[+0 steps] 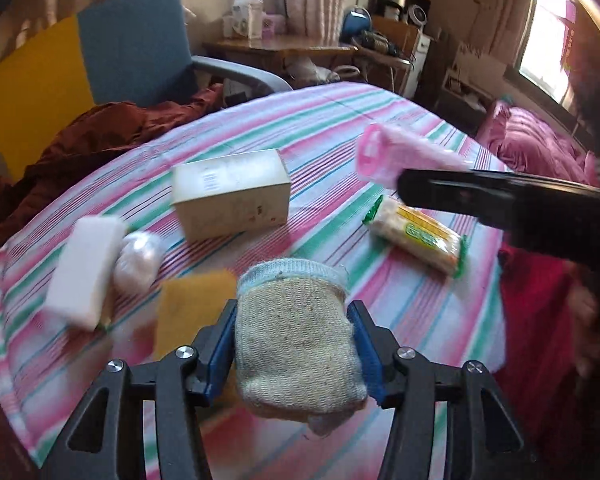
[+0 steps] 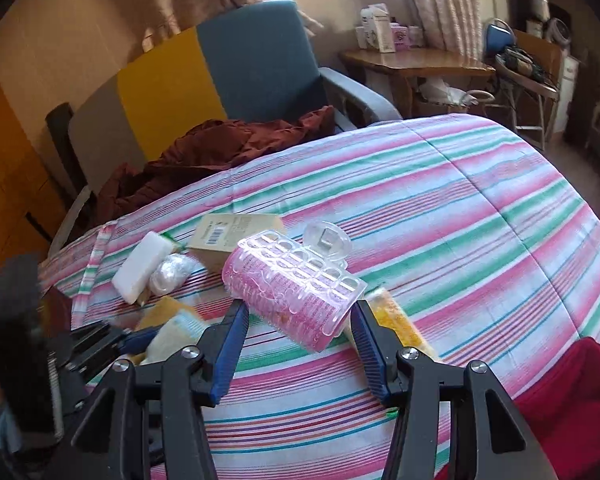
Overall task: Organize objects
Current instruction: 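Grasp the beige knit cylinder with the left gripper, then carry the roller pack and knit cylinder into the gold tray and release both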
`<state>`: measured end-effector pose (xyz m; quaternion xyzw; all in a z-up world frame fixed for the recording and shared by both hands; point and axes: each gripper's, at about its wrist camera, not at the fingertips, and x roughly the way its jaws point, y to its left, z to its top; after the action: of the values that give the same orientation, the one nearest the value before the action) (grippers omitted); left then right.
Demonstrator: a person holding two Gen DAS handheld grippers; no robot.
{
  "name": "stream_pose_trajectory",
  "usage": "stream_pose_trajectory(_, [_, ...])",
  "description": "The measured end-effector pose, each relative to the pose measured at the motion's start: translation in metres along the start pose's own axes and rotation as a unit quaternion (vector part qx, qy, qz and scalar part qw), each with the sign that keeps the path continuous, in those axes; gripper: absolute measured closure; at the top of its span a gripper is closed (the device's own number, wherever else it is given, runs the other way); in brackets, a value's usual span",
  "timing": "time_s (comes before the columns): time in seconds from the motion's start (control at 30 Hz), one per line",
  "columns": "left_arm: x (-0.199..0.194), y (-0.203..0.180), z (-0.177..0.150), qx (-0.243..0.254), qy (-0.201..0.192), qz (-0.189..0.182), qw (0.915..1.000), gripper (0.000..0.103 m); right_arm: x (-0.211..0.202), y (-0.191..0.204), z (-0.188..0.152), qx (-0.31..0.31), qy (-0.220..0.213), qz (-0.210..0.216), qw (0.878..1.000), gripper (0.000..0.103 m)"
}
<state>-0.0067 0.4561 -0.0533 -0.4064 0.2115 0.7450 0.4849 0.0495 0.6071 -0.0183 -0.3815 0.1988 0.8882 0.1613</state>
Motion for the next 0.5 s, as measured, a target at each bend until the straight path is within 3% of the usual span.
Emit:
stream_pose_trajectory(0.27, [-0.07,0.035,-0.044,-0.063,-0.033,0.035,0.9969,0.049,-0.008,0.039,-0.007,-0.048,-0.016,0.032,0.998,0.05])
stream_pose_trajectory(0.5, [-0.137,0.09,-0.101,-0.136,-0.056,0.095,0.9846,0.049,-0.021,0.082,-0.017,-0.08,-0.025,0.056,0.995,0.05])
